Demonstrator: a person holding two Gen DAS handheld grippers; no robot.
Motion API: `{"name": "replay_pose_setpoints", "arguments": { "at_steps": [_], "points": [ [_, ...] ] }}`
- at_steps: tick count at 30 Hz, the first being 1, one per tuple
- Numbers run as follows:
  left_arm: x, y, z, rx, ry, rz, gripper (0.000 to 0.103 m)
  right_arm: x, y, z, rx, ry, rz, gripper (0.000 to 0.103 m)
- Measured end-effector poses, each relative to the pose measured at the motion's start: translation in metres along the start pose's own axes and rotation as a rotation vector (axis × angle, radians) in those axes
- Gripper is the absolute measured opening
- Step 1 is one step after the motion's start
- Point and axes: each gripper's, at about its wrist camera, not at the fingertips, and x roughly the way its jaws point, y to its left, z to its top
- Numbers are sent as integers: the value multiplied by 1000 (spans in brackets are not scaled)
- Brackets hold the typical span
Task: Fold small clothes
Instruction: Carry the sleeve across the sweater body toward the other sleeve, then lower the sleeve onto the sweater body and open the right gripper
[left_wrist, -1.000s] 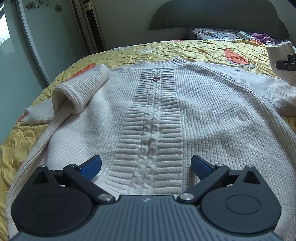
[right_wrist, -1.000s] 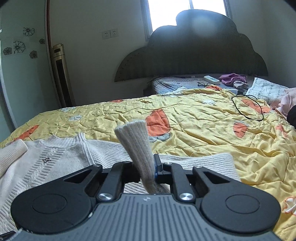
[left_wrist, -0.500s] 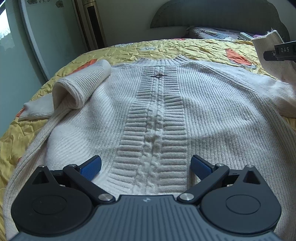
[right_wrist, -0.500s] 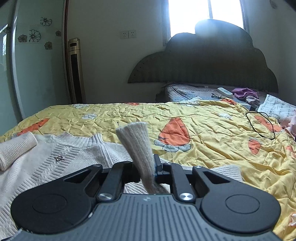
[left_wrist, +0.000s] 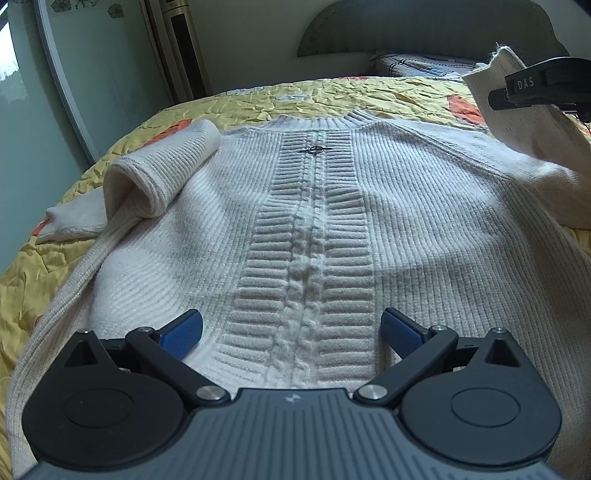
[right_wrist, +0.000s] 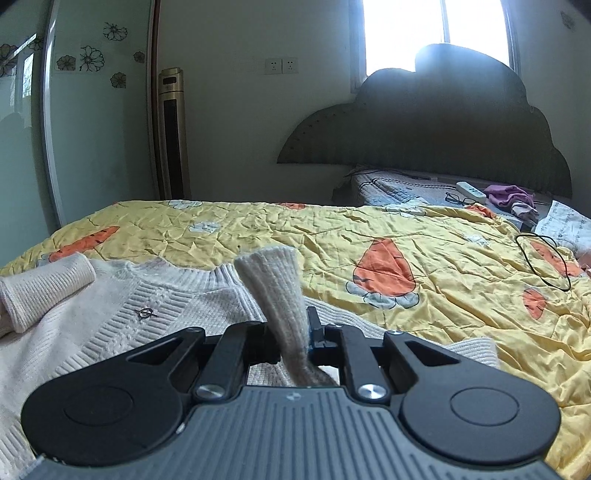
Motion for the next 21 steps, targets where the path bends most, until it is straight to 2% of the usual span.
{"name": "replay_pose_setpoints", "arguments": {
  "at_steps": [6,11,21],
  "points": [
    [0,2,0,1,2,-9,103,8,15,4,-28,2,8,16],
    [-2,4,0,11,-9,-17,103,16,41,9,-115,-15,7,16],
    [-25,19,3,43,-81,17,103,42,104,22,-251,-14,64,14]
  ]
}}
